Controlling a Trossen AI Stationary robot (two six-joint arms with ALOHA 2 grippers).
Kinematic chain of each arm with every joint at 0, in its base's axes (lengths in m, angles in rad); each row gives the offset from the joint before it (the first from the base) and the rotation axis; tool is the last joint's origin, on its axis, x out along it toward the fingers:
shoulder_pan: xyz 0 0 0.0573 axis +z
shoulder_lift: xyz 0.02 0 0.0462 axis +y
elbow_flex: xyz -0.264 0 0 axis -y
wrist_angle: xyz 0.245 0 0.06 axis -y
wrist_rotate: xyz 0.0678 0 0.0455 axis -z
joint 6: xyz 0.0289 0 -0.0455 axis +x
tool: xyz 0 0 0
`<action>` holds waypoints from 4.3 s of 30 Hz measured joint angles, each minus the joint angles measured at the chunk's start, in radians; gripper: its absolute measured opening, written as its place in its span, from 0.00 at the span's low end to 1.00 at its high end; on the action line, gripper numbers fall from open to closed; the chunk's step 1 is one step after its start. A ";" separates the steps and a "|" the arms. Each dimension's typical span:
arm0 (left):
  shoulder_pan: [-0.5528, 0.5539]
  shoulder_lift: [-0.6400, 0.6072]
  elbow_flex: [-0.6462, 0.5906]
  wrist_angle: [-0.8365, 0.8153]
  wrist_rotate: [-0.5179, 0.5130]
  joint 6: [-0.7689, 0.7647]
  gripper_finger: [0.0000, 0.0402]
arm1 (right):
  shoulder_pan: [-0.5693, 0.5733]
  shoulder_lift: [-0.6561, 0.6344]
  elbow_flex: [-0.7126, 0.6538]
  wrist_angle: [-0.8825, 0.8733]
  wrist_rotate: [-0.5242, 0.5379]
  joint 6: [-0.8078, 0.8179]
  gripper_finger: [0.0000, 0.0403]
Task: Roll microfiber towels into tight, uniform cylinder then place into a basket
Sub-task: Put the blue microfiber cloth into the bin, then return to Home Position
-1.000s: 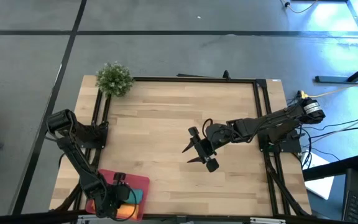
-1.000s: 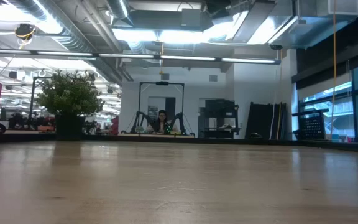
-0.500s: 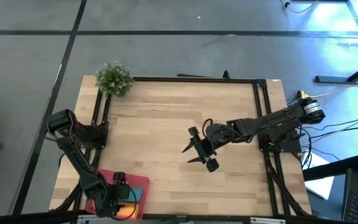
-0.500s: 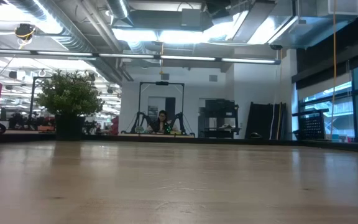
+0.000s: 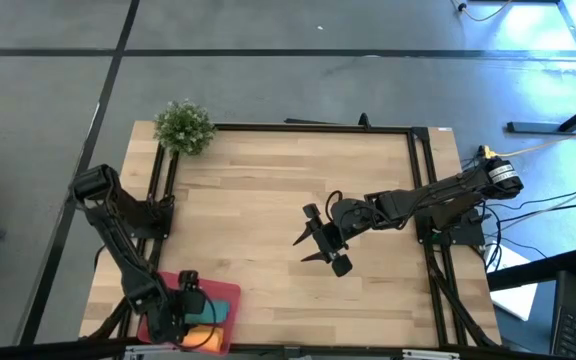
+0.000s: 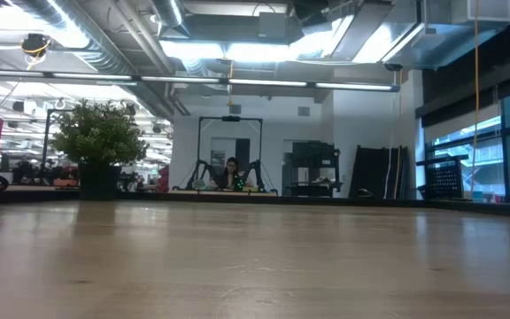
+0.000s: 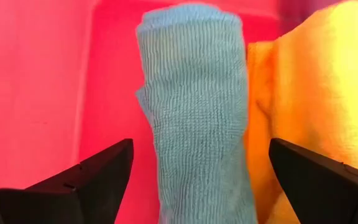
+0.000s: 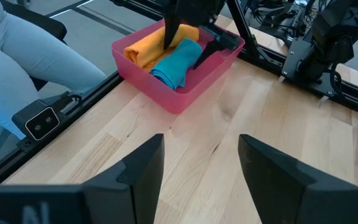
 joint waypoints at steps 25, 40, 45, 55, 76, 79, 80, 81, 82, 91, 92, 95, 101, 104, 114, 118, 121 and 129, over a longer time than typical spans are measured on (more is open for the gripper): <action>0.055 -0.468 0.000 -0.165 -0.383 0.260 0.90 | 0.000 0.000 0.000 0.019 0.000 0.004 0.51; 0.059 -0.646 -0.036 -0.280 -0.645 0.397 0.90 | -0.031 -0.227 -0.014 -0.101 -0.017 0.022 0.51; 0.044 -0.763 -0.183 -0.165 -0.672 0.396 0.90 | -0.051 -0.341 -0.138 -0.016 -0.017 0.034 0.51; 0.079 -1.016 -0.439 0.277 -0.616 0.723 0.90 | -0.055 -0.621 -0.472 0.259 0.057 0.109 0.51; 0.580 -1.196 -0.768 0.707 -0.062 1.001 0.90 | -0.055 -0.952 -0.807 0.291 0.130 0.261 0.51; 0.611 -1.196 -0.791 0.708 -0.048 1.007 0.90 | -0.055 -0.982 -0.858 0.315 0.130 0.267 0.51; 0.618 -1.195 -0.801 0.708 -0.048 1.007 0.90 | -0.055 -0.993 -0.875 0.324 0.130 0.267 0.51; 0.624 -1.196 -0.812 0.710 -0.048 1.003 0.90 | -0.055 -1.003 -0.892 0.337 0.130 0.267 0.51; 0.628 -1.195 -0.823 0.715 -0.048 0.999 0.90 | -0.055 -1.016 -0.910 0.353 0.130 0.266 0.51; 0.630 -1.196 -0.878 0.769 -0.049 1.010 0.90 | -0.055 -1.190 -1.045 0.351 0.130 0.263 0.51; 0.630 -1.197 -0.878 0.773 -0.051 1.016 0.90 | -0.055 -1.209 -1.062 0.349 0.130 0.263 0.51; 0.630 -1.197 -0.878 0.800 -0.053 1.021 0.90 | -0.055 -1.253 -1.084 0.299 0.130 0.271 0.51; 0.630 -1.197 -0.878 0.793 -0.056 1.022 0.90 | -0.054 -1.275 -1.083 0.314 0.073 0.292 0.51; 0.630 -1.197 -0.878 0.780 -0.056 1.022 0.90 | -0.054 -1.275 -1.083 0.324 0.078 0.292 0.51; 0.630 -1.197 -0.878 0.756 -0.057 1.164 0.90 | -0.054 -1.274 -1.083 0.323 0.156 0.289 0.51; 0.630 -1.197 -0.878 0.756 -0.057 1.183 0.90 | -0.054 -1.274 -1.083 0.323 0.156 0.289 0.51; 0.630 -1.197 -0.878 0.756 -0.058 1.183 0.90 | -0.054 -1.274 -1.083 0.322 0.156 0.289 0.51; 0.630 -1.197 -0.878 0.756 -0.057 1.182 0.90 | -0.054 -1.274 -1.083 0.322 0.156 0.289 0.51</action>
